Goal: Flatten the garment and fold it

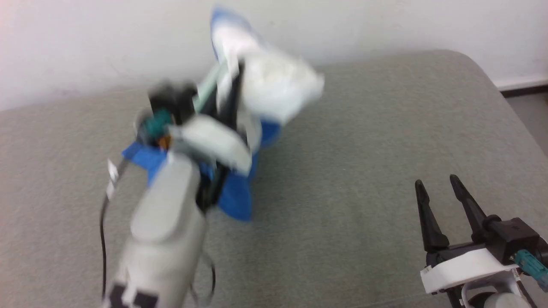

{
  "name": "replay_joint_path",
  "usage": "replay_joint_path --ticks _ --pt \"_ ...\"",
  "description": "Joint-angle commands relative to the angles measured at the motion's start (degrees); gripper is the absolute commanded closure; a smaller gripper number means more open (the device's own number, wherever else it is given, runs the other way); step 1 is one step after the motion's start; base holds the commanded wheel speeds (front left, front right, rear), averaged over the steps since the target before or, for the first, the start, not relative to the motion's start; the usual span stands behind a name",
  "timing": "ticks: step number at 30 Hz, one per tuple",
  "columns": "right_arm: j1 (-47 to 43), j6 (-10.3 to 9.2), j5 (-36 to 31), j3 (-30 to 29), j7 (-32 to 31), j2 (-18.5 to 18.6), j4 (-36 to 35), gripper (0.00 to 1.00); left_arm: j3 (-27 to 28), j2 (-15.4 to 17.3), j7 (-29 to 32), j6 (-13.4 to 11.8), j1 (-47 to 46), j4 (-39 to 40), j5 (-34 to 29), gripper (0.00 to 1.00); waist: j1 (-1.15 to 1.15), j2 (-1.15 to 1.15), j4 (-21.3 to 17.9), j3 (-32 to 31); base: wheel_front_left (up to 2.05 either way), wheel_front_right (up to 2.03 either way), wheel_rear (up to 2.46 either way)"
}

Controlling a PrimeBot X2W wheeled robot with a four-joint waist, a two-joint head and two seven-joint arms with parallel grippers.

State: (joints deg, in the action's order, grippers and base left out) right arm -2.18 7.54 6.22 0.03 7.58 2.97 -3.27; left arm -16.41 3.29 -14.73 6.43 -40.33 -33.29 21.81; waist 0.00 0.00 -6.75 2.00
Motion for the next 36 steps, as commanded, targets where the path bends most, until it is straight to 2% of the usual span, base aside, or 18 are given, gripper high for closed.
replay_joint_path --ticks 1,10,11,12,17,24,30,36 --pt "-0.5 -0.05 0.4 0.0 -0.2 -0.1 -0.1 0.0 -0.2 0.0 -0.3 -0.3 2.3 -0.1 0.4 1.0 0.0 0.0 -2.6 1.0 0.0 0.0 0.0" --pt "-0.6 -0.05 0.7 0.8 -0.1 -0.1 1.0 0.0 -6.7 -0.4 -0.3 -2.7 21.9 -1.5 0.0 1.0 0.0 0.0 -2.9 1.7 0.0 0.0 0.0" --pt "-0.7 -0.05 0.6 0.6 -0.1 -0.1 1.1 0.0 -7.3 -0.4 -0.3 -2.8 23.0 -0.8 -0.2 0.88 0.0 0.0 -2.5 1.6 0.0 0.0 0.0" --pt "-0.7 -0.05 0.5 0.6 -0.2 -0.1 1.2 0.0 -7.9 -0.4 -0.3 -3.0 23.9 0.1 -0.4 0.0 0.0 0.0 -2.2 1.4 0.0 0.0 0.0" --pt "-1.1 -0.05 0.0 0.7 -0.5 -0.1 1.4 0.0 -9.4 -0.4 -0.3 -3.9 27.1 9.8 -1.3 0.0 0.0 0.0 -0.3 0.0 0.0 0.0 0.0" --pt "-2.1 -0.05 -0.4 0.6 -1.3 -0.1 0.9 0.0 -5.7 -0.4 -0.3 -6.8 32.0 23.8 -2.7 0.0 0.0 0.0 1.5 -2.4 0.0 0.0 0.0" --pt "-3.0 -0.05 -0.2 0.0 -1.7 -0.1 0.1 0.0 1.5 -0.3 -0.3 -8.7 35.8 27.6 -3.6 0.0 0.0 0.0 2.7 -3.1 0.0 0.0 0.0" --pt "-3.4 -0.05 -0.5 0.2 -2.1 -0.1 -0.4 0.0 9.1 1.1 -0.3 -9.4 40.1 28.3 -4.6 0.0 0.0 0.0 3.6 -3.3 0.0 0.0 0.0"
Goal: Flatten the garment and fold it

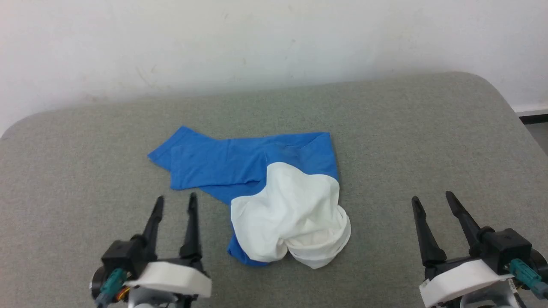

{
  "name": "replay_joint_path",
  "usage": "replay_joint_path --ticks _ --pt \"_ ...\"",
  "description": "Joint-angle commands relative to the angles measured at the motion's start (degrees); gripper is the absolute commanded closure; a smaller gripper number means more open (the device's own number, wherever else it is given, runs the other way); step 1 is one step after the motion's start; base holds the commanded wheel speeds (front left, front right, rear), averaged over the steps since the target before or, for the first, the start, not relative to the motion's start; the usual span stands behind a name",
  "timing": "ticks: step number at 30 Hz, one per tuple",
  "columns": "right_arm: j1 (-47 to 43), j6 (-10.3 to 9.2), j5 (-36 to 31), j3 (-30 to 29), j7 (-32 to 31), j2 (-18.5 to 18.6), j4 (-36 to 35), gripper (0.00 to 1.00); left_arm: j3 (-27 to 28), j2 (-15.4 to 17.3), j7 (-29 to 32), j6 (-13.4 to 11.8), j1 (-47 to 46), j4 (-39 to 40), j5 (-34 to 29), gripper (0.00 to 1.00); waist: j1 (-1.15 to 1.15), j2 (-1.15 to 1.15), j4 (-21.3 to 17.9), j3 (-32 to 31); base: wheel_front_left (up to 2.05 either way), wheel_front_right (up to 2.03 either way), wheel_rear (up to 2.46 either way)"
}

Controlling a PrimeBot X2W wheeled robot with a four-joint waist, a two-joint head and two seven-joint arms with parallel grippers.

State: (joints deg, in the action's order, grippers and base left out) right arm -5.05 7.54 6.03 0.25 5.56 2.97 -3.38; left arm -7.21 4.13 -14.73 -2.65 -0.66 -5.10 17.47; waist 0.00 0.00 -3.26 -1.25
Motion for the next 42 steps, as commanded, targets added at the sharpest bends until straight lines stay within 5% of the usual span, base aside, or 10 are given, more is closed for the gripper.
replay_joint_path --ticks 1,10,18,30,42 --pt "-0.6 -0.05 -0.3 0.1 -0.2 -0.1 -0.4 0.0 1.0 0.4 -0.3 -0.4 1.0 0.1 -0.4 0.0 0.0 0.0 0.3 -0.1 0.0 0.0 0.0" --pt "1.0 -0.05 -1.9 -1.5 -0.8 -0.1 0.5 0.0 5.2 1.5 -0.3 1.0 1.2 -0.5 -1.1 0.0 0.0 0.0 2.7 1.4 0.0 0.0 0.0" --pt "11.0 -0.05 -0.1 -5.8 -3.3 -0.1 14.2 0.0 4.9 0.6 -0.3 2.3 -1.6 -0.4 -0.8 0.0 0.0 0.0 6.6 4.6 0.0 0.0 0.0" --pt "35.8 -0.05 10.6 1.8 -25.8 5.5 38.6 0.0 2.6 -0.8 -0.3 3.6 -5.9 1.7 -2.3 0.0 0.0 0.0 12.6 11.1 0.0 0.0 0.0" --pt "45.4 -0.05 19.0 9.1 -38.3 7.8 52.5 0.0 1.5 -1.2 -0.3 4.3 -8.4 1.4 -1.0 0.0 0.0 0.0 15.4 15.4 0.0 0.0 0.0"
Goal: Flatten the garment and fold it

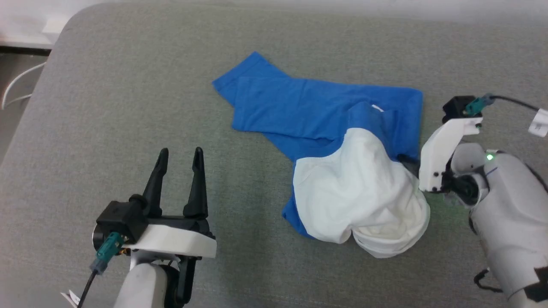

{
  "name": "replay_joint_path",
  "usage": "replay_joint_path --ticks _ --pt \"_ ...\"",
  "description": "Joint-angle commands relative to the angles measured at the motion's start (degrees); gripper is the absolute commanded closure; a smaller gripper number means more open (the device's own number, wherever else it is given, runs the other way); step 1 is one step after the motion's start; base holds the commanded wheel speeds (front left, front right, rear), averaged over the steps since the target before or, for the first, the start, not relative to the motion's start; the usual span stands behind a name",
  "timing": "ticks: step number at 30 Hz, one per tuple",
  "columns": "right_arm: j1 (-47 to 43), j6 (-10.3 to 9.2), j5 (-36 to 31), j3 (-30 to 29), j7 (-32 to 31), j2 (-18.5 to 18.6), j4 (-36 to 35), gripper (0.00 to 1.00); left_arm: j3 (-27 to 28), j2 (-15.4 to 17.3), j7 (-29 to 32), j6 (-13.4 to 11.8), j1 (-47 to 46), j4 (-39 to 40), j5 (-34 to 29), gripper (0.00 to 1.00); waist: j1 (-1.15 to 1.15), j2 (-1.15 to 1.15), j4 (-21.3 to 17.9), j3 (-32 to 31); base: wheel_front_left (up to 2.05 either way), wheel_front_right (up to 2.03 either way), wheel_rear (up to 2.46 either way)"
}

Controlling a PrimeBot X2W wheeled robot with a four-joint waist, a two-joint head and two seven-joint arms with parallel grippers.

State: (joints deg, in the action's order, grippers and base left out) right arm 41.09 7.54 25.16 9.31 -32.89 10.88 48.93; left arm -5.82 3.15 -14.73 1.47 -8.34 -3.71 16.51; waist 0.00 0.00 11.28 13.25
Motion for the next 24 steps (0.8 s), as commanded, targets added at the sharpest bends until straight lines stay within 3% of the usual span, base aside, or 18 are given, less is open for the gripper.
replay_joint_path --ticks 1,2,3,4,5,8,17,21,24 --pt "-0.7 -0.05 0.4 0.5 -1.2 -0.1 1.5 0.0 -0.1 -0.2 -0.3 0.1 -0.8 0.0 0.2 0.0 0.0 0.0 1.0 0.9 0.0 0.0 0.0" --pt "-0.8 -0.05 1.2 0.6 -2.6 -0.4 2.8 0.12 -0.3 -0.2 -0.3 0.0 -0.9 0.0 0.4 0.0 0.0 0.0 1.0 0.9 0.0 0.0 0.0" --pt "-0.9 -0.05 2.2 0.8 -4.2 -0.7 3.9 0.51 -0.4 -0.2 -0.3 -0.2 -0.9 -0.1 0.5 0.0 0.0 0.0 1.1 0.9 0.0 0.0 0.0" --pt "-1.0 -0.05 3.1 0.9 -5.8 -1.0 4.8 0.7 -0.5 -0.3 -0.3 -0.3 -0.8 -0.2 0.6 0.0 0.0 0.0 1.1 0.7 0.0 0.0 0.0" --pt "-1.0 -0.05 4.0 1.1 -6.8 -1.2 5.3 1.0 -0.5 -0.3 -0.3 -0.4 -0.8 -0.3 0.6 0.0 0.0 0.0 0.9 0.6 0.0 0.0 0.0" --pt "-0.9 -0.05 5.8 2.1 -6.5 -1.5 4.7 1.0 -0.4 -0.3 -0.3 -0.7 -0.3 -0.8 0.5 0.0 0.0 0.0 0.3 -0.4 0.0 0.0 0.0" --pt "-1.8 -0.05 7.6 5.5 10.7 2.5 -7.1 1.0 -0.2 -0.3 -0.3 -0.7 1.8 -2.8 -0.1 0.0 0.0 0.0 -2.4 -6.4 0.0 0.0 0.0" --pt "-5.5 -0.05 6.5 3.4 15.7 5.7 -13.3 1.0 0.2 -0.3 -0.3 -0.8 3.6 -3.3 -0.5 0.0 0.0 0.0 -4.5 -8.9 0.0 0.0 0.0" --pt "-10.7 -0.05 4.7 -1.5 17.5 7.7 -17.4 1.0 0.4 -0.3 -0.3 -0.9 4.9 -3.6 -0.6 0.0 0.0 0.0 -6.0 -10.5 0.0 0.0 0.0"
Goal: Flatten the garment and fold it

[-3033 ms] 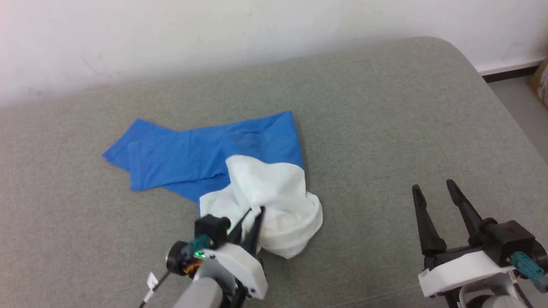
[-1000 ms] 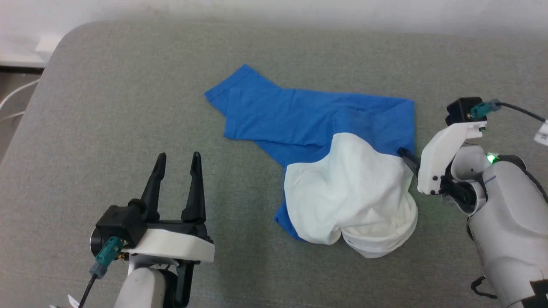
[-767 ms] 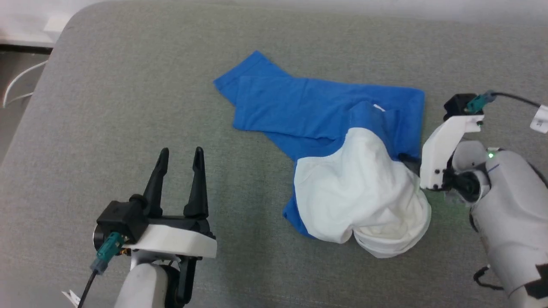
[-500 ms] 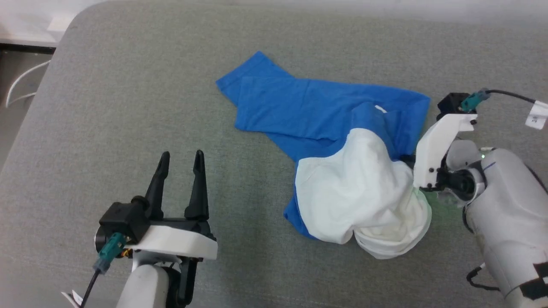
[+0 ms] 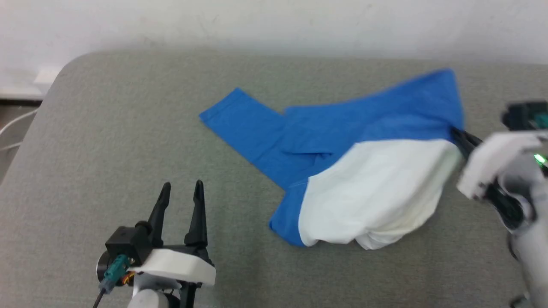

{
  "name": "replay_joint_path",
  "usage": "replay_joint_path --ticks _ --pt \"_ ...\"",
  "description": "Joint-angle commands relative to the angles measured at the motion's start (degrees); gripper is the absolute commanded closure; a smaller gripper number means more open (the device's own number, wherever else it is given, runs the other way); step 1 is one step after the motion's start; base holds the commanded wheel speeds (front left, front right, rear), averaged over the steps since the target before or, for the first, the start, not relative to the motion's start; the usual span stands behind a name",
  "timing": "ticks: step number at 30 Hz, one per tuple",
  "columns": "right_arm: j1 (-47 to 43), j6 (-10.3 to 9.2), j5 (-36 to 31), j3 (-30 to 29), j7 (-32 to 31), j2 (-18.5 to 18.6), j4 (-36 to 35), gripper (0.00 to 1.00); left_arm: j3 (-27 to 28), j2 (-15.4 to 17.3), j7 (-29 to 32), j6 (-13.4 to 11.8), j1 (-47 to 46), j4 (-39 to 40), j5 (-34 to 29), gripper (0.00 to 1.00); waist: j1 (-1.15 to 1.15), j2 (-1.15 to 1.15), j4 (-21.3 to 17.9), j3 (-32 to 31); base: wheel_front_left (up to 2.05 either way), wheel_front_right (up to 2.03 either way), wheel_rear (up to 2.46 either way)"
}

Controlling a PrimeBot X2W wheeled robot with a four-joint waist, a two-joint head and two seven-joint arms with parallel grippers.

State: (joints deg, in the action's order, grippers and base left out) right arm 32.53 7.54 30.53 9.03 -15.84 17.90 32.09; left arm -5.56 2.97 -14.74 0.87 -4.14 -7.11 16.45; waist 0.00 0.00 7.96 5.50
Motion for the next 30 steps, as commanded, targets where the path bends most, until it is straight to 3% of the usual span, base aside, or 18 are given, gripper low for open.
replay_joint_path --ticks 1,7,14,15,17,23,30 --pt "-4.4 -0.05 -1.4 -3.4 0.7 1.1 -1.8 1.0 0.2 -0.1 -0.3 -0.3 1.1 -0.3 -0.6 0.0 0.0 0.0 -3.3 -3.1 0.0 0.0 0.0" --pt "-19.8 -0.05 -7.9 -20.0 -1.5 -1.1 -7.2 1.0 0.3 -0.1 -0.3 -0.6 3.1 -1.2 -0.5 0.0 0.0 0.0 -5.9 -5.0 0.0 0.0 0.0" --pt "-33.3 -0.05 -15.4 -32.9 -5.6 -10.0 -12.0 1.0 0.3 -0.1 -0.3 -0.5 4.0 -2.6 -0.6 0.0 0.0 0.0 -7.4 -5.7 0.0 0.0 0.0" --pt "-34.2 -0.05 -16.0 -33.8 -5.8 -11.2 -12.7 0.81 0.3 -0.1 -0.3 -0.5 4.1 -2.8 -0.6 0.0 0.0 0.0 -7.6 -5.8 0.0 0.0 0.0" --pt "-35.3 -0.05 -17.4 -35.2 -5.3 -12.8 -14.5 0.0 0.4 -0.1 -0.3 -0.4 4.2 -3.3 -0.6 0.0 0.0 0.0 -7.8 -5.8 0.0 0.0 0.0" --pt "-35.5 -0.05 -19.8 -35.6 5.2 -14.7 -21.3 0.0 0.4 0.0 -0.3 -0.2 4.4 -4.2 -0.7 0.0 0.0 0.0 -8.4 -6.2 0.0 0.0 0.0" --pt "-37.2 -0.05 -18.9 -25.6 15.3 -15.0 -28.0 0.0 -0.4 0.4 0.4 -0.2 3.5 -5.9 -1.2 0.0 0.0 0.0 -9.6 -6.5 0.0 0.0 0.0"
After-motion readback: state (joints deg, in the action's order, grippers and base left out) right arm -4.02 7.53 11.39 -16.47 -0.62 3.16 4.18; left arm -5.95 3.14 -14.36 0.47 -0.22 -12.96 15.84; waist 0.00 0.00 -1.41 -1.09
